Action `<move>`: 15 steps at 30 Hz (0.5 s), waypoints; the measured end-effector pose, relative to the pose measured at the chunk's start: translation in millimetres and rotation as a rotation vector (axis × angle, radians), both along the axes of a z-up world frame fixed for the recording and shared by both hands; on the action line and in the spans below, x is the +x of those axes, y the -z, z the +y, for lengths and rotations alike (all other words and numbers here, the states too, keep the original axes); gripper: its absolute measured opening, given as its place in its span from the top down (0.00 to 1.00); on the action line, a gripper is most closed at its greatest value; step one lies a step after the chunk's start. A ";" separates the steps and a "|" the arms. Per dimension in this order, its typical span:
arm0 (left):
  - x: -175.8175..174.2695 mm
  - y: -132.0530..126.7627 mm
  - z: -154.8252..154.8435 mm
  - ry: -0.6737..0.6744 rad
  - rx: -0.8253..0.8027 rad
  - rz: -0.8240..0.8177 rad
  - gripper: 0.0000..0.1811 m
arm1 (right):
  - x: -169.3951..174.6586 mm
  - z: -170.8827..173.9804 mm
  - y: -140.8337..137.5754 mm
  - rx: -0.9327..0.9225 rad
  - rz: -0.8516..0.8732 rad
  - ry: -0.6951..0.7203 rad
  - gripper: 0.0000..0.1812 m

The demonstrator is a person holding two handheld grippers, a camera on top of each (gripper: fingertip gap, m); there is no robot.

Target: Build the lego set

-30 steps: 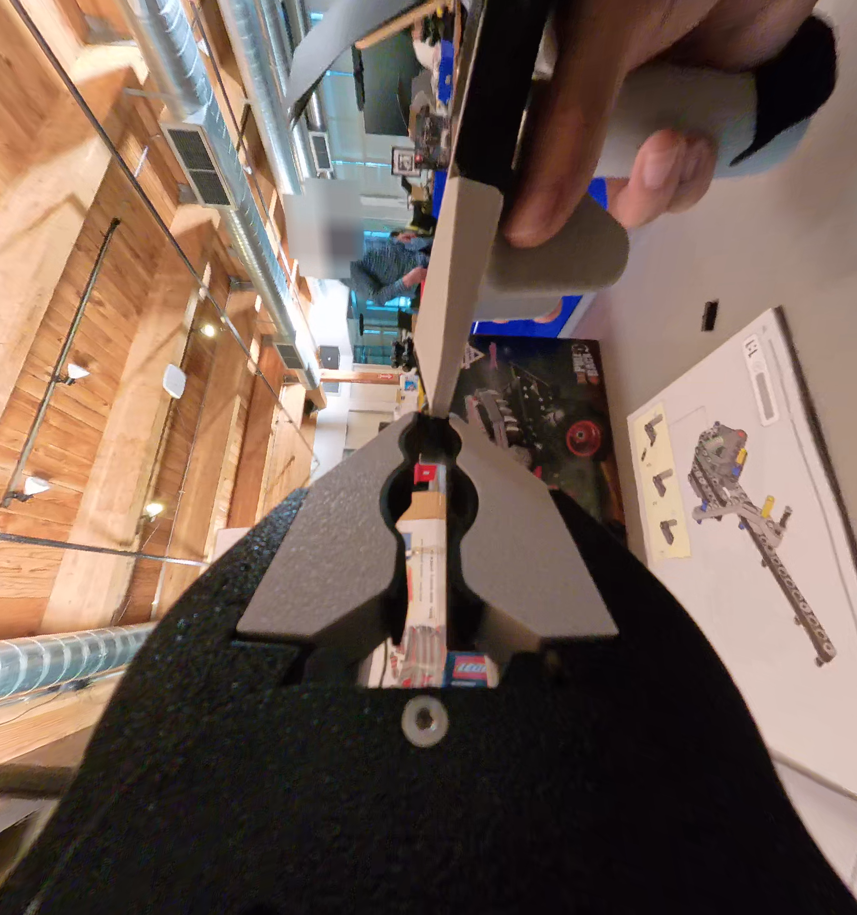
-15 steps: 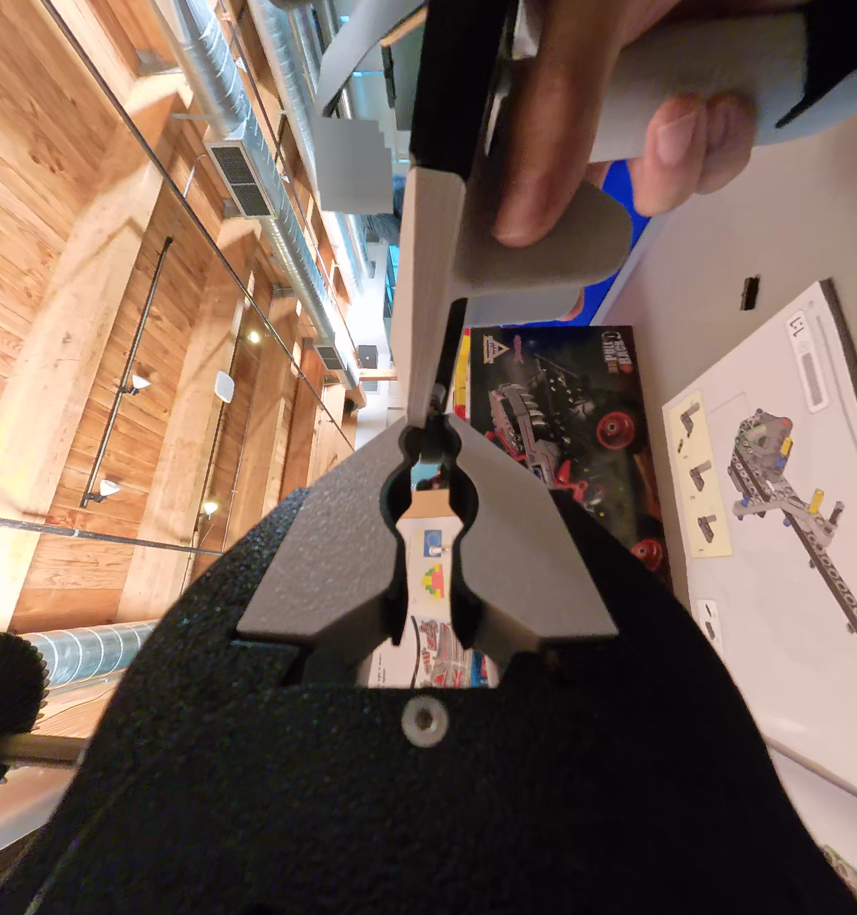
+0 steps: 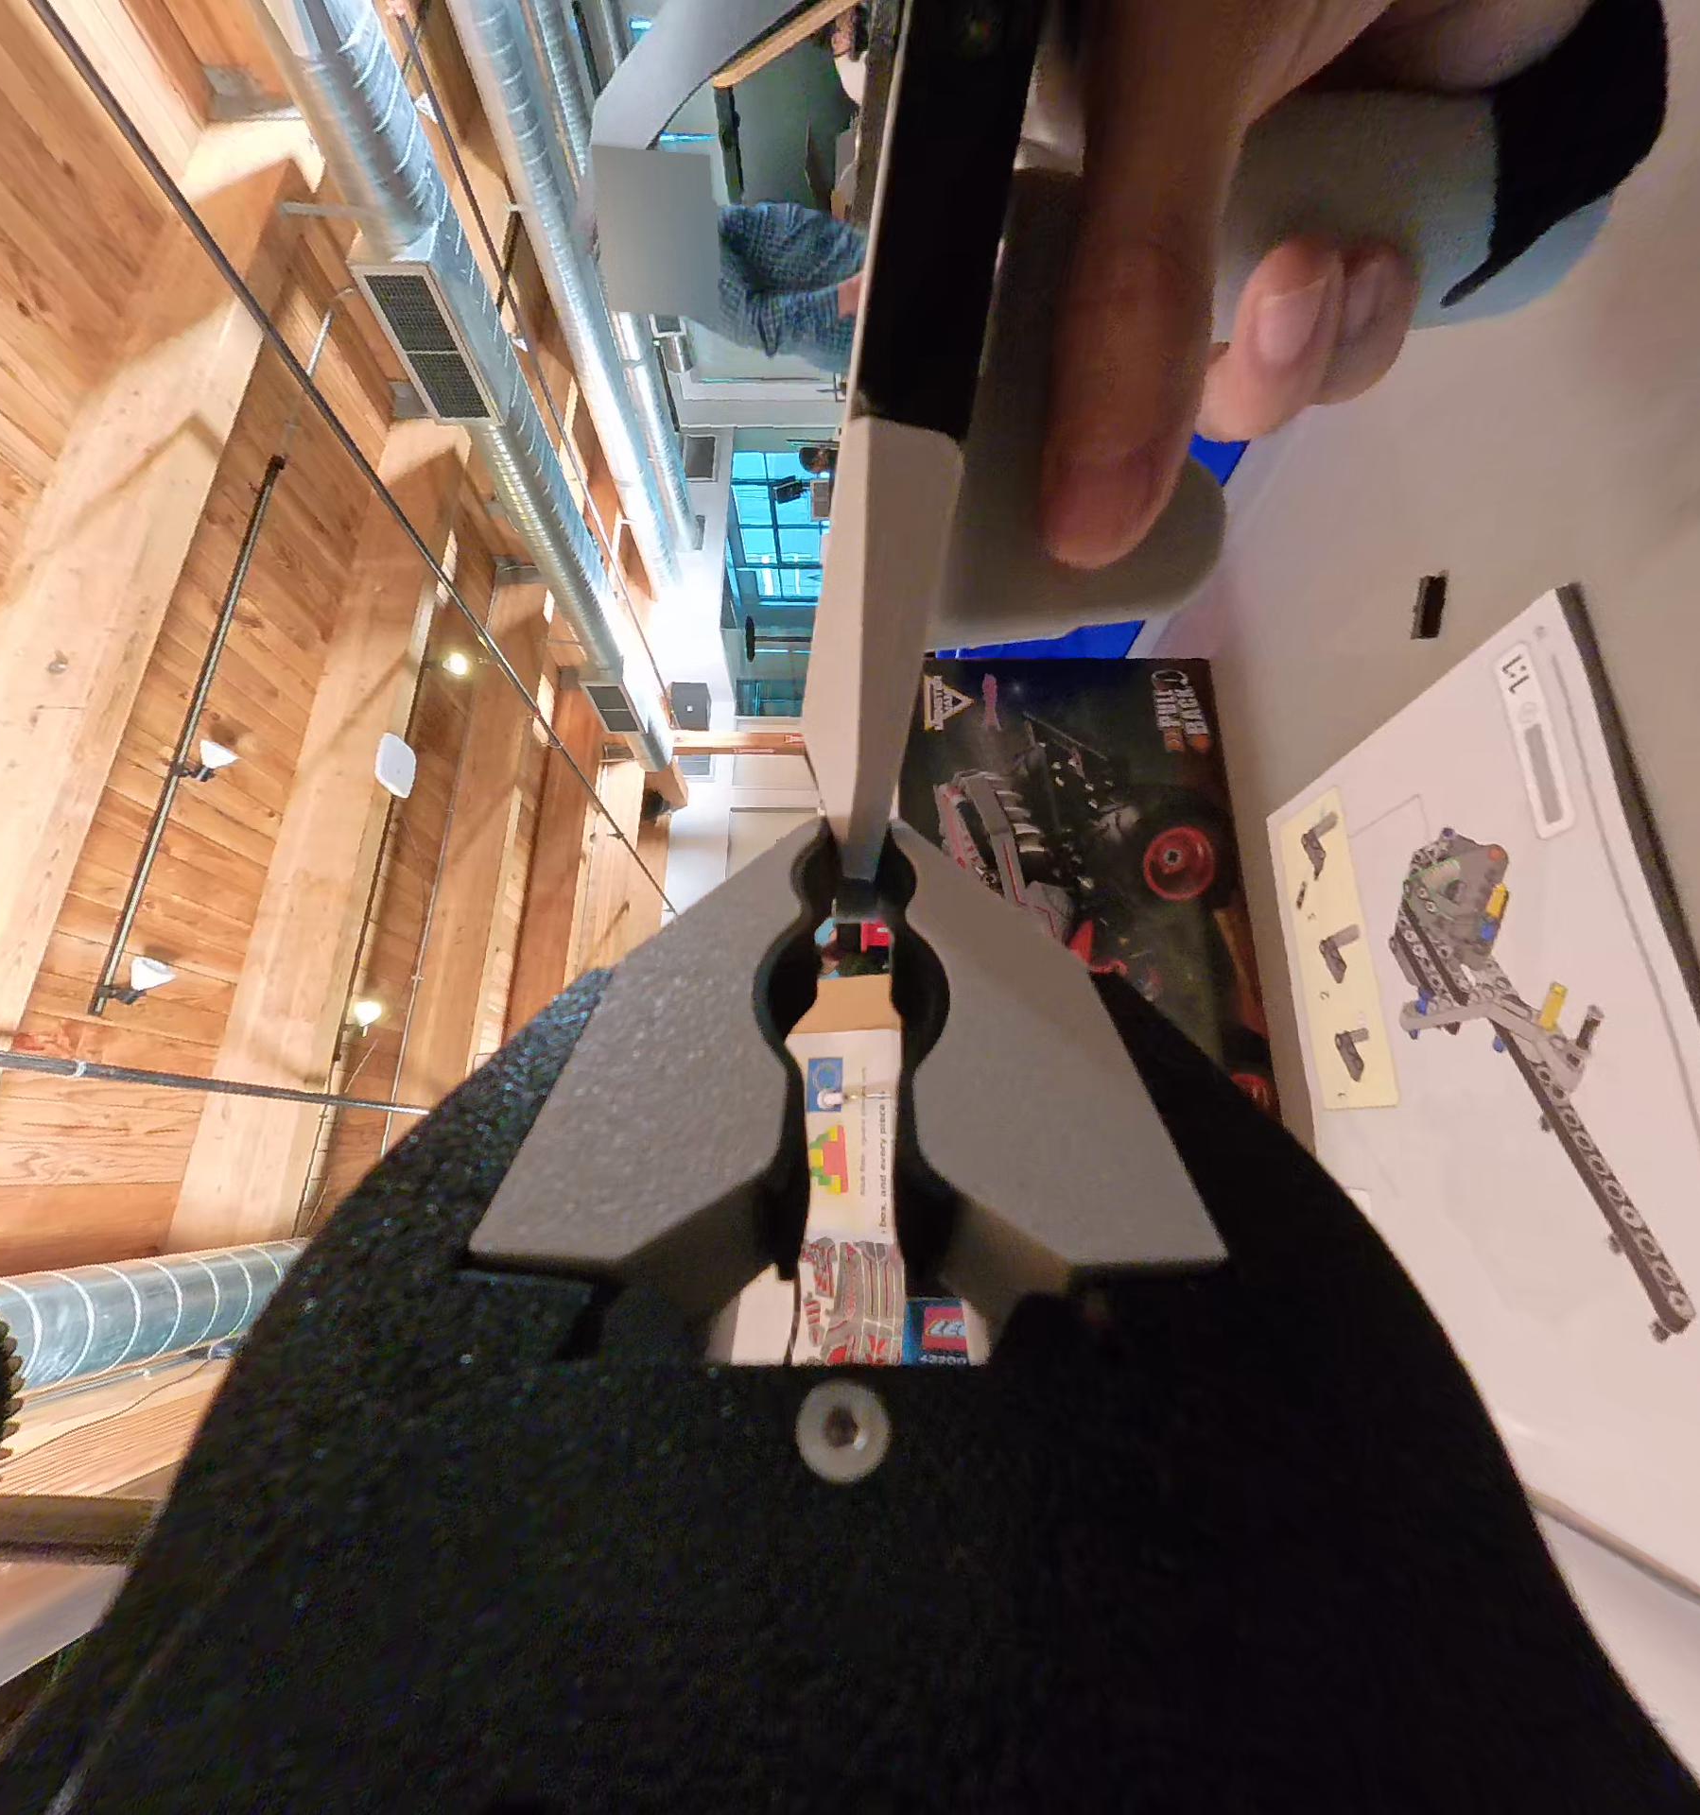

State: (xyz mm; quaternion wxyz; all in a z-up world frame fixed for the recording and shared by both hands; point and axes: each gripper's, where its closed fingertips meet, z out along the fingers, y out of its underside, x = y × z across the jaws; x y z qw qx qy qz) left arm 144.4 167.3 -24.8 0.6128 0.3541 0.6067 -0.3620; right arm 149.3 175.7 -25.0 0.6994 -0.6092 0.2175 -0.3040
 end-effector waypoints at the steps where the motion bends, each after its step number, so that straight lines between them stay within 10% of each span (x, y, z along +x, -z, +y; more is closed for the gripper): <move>1: 0.0 -0.2 0.1 -0.002 0.002 0.001 0.98 | -0.4 0.2 -0.6 -0.002 -0.002 -0.003 0.75; 15: 4.4 1.5 -0.3 -0.047 0.004 -0.026 0.98 | 1.4 -1.1 1.0 -0.030 -0.017 0.025 0.76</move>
